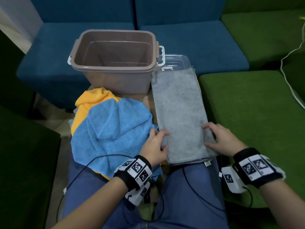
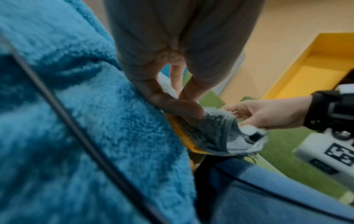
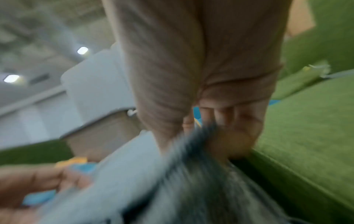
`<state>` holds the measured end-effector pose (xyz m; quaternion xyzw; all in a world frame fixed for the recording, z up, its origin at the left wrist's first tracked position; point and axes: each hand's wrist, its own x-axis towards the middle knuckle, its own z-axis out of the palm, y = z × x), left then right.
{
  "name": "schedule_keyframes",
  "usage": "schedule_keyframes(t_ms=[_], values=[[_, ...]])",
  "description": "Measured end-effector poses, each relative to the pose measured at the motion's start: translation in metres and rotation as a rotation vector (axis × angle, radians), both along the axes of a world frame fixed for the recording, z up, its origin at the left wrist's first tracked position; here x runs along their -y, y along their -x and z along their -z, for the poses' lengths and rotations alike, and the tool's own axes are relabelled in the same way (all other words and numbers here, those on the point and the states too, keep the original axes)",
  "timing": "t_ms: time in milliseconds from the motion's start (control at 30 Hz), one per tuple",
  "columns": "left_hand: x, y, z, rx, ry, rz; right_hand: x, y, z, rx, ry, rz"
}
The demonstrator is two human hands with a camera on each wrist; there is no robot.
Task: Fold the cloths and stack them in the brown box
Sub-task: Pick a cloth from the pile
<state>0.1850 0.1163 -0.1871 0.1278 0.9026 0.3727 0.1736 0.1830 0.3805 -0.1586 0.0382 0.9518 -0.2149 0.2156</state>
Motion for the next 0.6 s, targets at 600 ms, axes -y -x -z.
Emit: schedule_keyframes(t_ms=[600], values=[[-0.011,0.049,0.018,-0.061,0.365,0.433,-0.014,-0.005,0.042,0.004,-0.276,-0.269]])
